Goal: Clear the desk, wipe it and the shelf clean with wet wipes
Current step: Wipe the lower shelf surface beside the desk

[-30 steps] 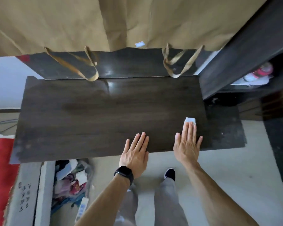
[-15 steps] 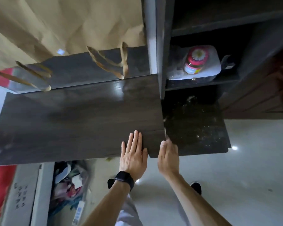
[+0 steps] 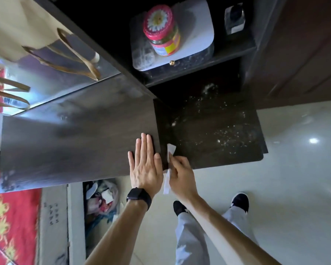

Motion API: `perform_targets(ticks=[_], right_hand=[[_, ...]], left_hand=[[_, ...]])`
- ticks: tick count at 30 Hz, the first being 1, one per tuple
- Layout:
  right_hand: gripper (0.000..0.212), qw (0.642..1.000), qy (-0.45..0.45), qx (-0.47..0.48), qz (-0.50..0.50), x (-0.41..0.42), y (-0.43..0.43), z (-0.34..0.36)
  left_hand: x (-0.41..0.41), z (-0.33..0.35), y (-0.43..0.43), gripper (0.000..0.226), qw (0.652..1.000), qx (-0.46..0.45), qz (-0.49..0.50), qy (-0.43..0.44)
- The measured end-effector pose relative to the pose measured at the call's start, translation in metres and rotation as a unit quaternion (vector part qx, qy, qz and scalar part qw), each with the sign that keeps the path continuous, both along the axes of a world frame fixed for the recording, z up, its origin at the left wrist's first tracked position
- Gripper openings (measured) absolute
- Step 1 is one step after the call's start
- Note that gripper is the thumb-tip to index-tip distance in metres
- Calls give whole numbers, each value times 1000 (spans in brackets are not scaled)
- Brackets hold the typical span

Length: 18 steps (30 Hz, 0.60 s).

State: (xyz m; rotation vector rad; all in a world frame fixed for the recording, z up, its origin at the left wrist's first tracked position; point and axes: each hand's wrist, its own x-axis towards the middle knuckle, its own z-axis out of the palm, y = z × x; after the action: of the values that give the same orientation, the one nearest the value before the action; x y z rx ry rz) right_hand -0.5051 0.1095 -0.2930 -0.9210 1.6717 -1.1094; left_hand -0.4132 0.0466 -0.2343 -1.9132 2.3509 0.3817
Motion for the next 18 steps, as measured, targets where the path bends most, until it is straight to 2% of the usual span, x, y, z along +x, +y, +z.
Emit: perform_targets(ticks=[5, 7, 9, 11, 14, 18], right_hand=[[17, 996, 56, 24, -58, -7, -18, -13], [14, 994, 102, 34, -9, -11, -23, -25], [23, 981, 166, 40, 88, -12, -25, -38], [40, 951, 257, 27, 172, -17, -21, -50], [54, 875, 414, 22, 249, -37, -15, -54], [79, 815, 467, 38, 340, -53, -44, -58]], left_hand=[[0, -1, -1, 57, 1000, -7, 8, -6], [1, -3, -1, 57, 1000, -8, 9, -7], [2, -5, -1, 57, 1000, -8, 9, -7], [2, -6, -2, 57, 1000, -11, 7, -7], [2, -7, -3, 56, 1000, -16, 8, -3], [4, -9, -3, 57, 1000, -20, 7, -2]])
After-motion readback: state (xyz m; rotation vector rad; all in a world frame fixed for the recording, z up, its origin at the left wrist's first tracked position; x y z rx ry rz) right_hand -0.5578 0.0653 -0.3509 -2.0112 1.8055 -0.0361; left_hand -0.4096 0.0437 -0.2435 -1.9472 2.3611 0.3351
